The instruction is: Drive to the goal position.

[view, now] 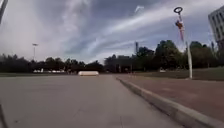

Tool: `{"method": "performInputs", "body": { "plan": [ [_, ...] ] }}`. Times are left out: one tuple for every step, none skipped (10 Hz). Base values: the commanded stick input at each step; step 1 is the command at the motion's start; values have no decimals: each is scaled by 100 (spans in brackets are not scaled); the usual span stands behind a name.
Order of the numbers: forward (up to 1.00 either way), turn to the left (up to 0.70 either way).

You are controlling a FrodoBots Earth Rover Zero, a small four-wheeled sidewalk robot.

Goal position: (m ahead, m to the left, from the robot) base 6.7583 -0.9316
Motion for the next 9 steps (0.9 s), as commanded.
{"method": "performInputs", "body": {
  "plan": [
    [100, 16],
    [100, 0],
    [100, 0],
    [100, 0],
    [100, 0],
    [100, 0],
    [100, 0],
    [100, 0],
    [100, 0]
  ]
}}
